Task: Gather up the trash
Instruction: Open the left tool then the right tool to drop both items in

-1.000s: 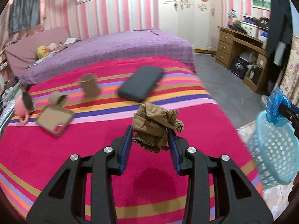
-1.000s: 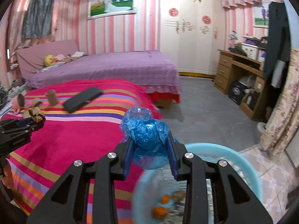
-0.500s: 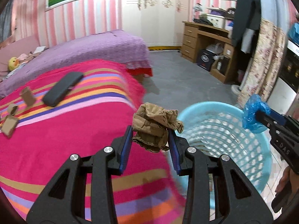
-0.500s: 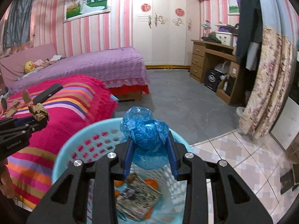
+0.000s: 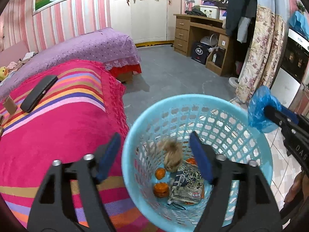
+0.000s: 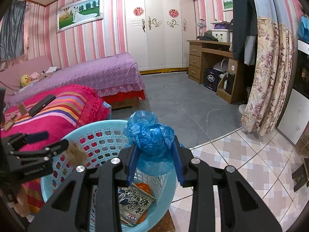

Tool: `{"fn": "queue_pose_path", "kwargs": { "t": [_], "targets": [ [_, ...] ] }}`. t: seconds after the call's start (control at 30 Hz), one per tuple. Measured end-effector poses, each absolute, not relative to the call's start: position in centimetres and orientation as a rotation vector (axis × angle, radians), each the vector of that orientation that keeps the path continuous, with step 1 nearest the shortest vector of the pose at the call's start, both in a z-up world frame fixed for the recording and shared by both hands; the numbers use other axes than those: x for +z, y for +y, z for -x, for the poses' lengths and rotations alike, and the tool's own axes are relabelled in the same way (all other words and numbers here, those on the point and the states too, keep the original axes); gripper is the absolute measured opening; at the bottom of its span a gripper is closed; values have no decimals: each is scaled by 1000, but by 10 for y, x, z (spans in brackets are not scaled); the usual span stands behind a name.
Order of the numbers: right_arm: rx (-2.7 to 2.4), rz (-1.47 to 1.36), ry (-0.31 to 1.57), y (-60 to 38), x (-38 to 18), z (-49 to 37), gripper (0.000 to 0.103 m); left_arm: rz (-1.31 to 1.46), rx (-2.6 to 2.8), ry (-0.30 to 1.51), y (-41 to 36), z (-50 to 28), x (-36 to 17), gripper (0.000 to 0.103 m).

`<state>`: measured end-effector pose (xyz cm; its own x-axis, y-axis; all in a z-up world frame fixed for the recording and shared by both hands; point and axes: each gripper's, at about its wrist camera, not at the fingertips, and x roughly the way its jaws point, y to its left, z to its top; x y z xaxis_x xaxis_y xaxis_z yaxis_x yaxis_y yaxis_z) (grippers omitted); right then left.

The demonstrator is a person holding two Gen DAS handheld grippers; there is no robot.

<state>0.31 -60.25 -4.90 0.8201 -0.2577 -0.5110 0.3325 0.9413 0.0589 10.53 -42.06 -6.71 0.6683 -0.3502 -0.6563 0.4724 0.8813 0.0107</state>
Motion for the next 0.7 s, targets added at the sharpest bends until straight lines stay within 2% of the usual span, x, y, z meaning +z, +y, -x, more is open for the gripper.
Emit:
{"fn": "queue_pose_path", "kwargs": {
  "t": [0.07, 0.13, 0.33, 0.4, 0.43, 0.47, 0.7],
  "targets": [
    [-315, -143, 530, -602, -51, -5, 33, -188, -447, 687, -415, -107, -65, 85],
    [-314, -143, 533, -601, -53, -6, 33, -168, -430, 682, -403, -111, -62, 89],
    [-317, -137, 538, -594, -55, -14, 37, -156, -381, 675, -377, -120, -56, 90],
    [-316, -133, 545, -590, -55, -17, 54, -149, -366, 673, -369, -123, -53, 91],
    [-318, -126, 548, -587, -55, -19, 71, -144, -359, 672, -365, -124, -52, 91],
    [-322, -116, 544, -583, -54, -20, 78, -136, -353, 673, -360, -125, -50, 91],
    [-364, -87, 526, -565, -44, -28, 96, -116, -319, 656, -327, -128, -39, 94]
  ]
}}
